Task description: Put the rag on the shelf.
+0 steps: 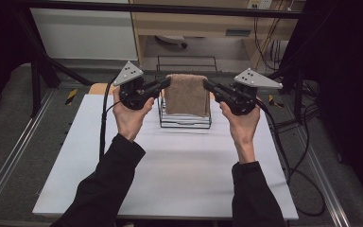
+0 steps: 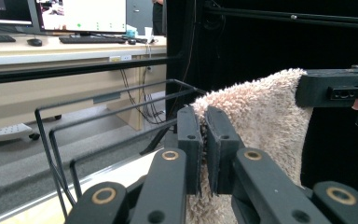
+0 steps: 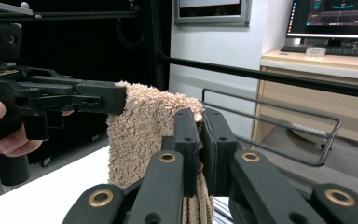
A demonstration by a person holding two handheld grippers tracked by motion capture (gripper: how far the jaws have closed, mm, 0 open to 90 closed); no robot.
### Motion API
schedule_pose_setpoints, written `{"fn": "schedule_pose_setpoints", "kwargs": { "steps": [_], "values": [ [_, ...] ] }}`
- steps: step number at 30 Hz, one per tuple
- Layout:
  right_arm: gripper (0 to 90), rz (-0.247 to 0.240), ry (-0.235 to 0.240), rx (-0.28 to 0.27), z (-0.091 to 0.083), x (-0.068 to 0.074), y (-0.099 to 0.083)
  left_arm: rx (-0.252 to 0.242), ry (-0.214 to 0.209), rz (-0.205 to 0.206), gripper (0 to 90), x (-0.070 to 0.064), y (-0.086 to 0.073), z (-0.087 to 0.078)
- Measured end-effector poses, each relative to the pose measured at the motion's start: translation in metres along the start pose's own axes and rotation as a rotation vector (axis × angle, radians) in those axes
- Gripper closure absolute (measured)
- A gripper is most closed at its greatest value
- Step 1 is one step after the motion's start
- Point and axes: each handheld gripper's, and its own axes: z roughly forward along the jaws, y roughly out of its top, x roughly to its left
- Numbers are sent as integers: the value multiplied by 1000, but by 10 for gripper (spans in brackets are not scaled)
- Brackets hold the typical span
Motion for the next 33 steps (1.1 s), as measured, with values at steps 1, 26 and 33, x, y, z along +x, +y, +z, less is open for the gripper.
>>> {"fn": "schedule_pose_setpoints", "kwargs": {
  "steps": [1,26,33],
  "values": [
    [856,-3,-2,-2,0,-1,2,-2,1,1,850,0,2,1],
    [856,-12,-37,-80,17,-24,40,-41,23,35,851,10,48,19],
    [856,-19,-51,-82,24,-29,48,-44,33,35,851,17,54,27]
  ]
}}
